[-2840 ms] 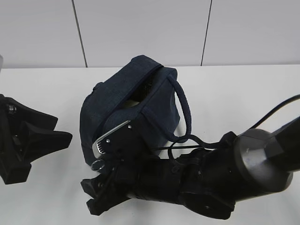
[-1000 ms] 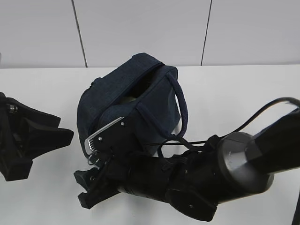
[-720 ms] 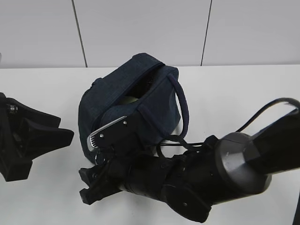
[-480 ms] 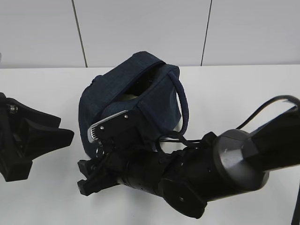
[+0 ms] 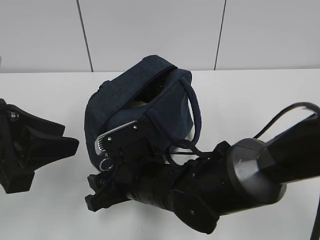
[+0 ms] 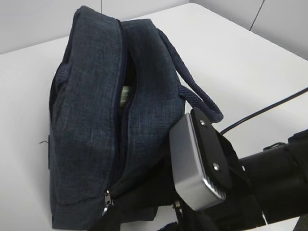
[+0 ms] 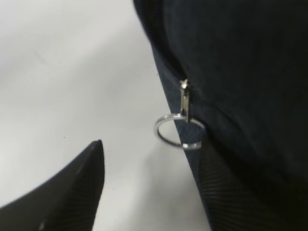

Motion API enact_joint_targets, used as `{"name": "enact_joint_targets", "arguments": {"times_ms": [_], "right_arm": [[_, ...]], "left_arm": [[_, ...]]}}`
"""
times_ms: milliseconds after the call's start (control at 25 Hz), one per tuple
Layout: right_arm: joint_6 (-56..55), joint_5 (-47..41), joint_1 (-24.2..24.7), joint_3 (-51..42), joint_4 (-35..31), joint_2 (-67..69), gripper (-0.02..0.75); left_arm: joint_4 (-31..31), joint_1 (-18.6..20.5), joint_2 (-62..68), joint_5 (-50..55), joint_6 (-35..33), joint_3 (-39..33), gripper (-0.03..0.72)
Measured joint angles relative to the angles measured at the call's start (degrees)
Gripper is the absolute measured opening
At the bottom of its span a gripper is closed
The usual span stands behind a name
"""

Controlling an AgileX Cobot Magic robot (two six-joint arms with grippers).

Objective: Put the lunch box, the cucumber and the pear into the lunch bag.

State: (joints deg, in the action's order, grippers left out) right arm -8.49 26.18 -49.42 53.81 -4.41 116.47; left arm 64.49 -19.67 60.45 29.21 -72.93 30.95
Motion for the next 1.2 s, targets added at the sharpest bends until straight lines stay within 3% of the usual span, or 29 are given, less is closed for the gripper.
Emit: {"name": "enact_joint_targets", "arguments": {"times_ms": [320, 1200], "right_arm": [[0.6, 2.2, 0.0, 0.1, -0.5, 0.4, 0.424], [-5.7, 12.5, 0.0, 0.2, 8.8, 4.0, 0.412]], "left_arm": [[0.2, 0.0, 0.0, 0.0, 0.0, 0.0, 0.288], [0.6, 0.0, 0.0, 0.1, 0.0, 0.0, 0.288]]}}
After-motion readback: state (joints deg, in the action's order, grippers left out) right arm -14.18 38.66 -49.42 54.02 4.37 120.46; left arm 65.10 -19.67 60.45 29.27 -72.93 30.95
